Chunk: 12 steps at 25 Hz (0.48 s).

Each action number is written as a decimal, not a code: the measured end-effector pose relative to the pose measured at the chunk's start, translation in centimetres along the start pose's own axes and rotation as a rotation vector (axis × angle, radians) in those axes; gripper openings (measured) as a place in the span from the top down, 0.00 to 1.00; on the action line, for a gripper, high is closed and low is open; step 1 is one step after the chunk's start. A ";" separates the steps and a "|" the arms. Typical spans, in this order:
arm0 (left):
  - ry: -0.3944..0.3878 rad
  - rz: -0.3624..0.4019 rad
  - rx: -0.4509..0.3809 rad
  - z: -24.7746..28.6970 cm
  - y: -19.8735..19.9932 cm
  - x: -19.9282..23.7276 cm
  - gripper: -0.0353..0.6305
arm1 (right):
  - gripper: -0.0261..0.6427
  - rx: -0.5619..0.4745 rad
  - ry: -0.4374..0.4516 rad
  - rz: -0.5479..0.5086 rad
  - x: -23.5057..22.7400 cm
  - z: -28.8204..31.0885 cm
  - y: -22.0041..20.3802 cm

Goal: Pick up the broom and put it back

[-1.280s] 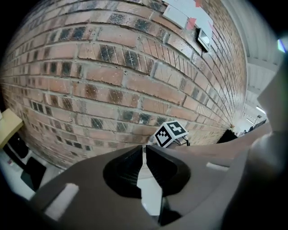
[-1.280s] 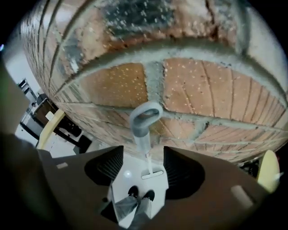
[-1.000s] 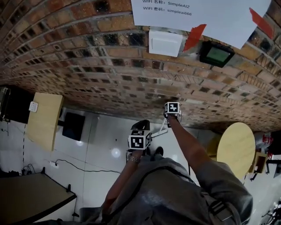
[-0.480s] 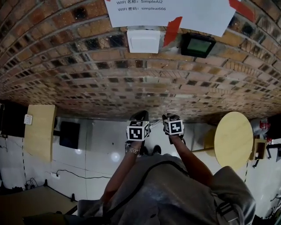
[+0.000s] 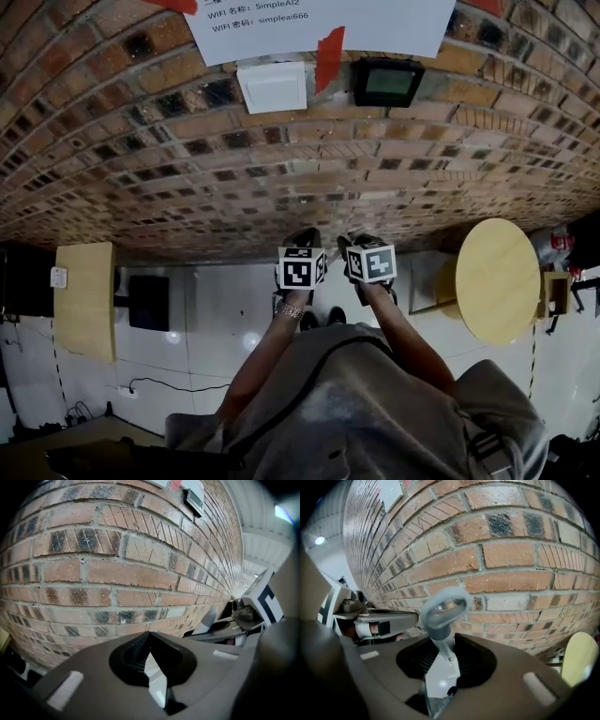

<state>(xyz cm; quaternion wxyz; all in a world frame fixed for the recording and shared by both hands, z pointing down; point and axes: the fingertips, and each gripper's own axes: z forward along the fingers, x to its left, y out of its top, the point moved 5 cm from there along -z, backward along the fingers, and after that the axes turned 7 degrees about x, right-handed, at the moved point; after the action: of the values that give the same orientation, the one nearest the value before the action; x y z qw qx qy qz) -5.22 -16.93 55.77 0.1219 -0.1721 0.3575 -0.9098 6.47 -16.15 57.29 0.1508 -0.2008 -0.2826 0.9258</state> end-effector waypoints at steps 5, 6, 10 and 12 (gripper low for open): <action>0.003 -0.024 -0.035 -0.4 0.2 -0.1 0.95 | 0.81 0.007 0.014 -0.023 1.1 0.1 -0.3; 0.005 -0.026 -0.033 -0.5 0.1 0.0 0.95 | 0.81 0.010 0.014 -0.027 1.2 0.1 -0.4; 0.010 -0.026 -0.017 -0.6 -0.4 0.1 0.95 | 0.80 0.020 0.012 -0.039 1.3 0.2 -0.6; 0.010 -0.025 -0.011 -0.7 -0.7 0.1 0.95 | 0.80 0.023 0.007 -0.048 1.4 0.3 -0.7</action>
<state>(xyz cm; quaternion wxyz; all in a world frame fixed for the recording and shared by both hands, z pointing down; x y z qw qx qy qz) -5.68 -16.09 55.83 0.1079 -0.1727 0.3607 -0.9102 5.27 -15.15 57.53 0.1760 -0.1953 -0.2764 0.9244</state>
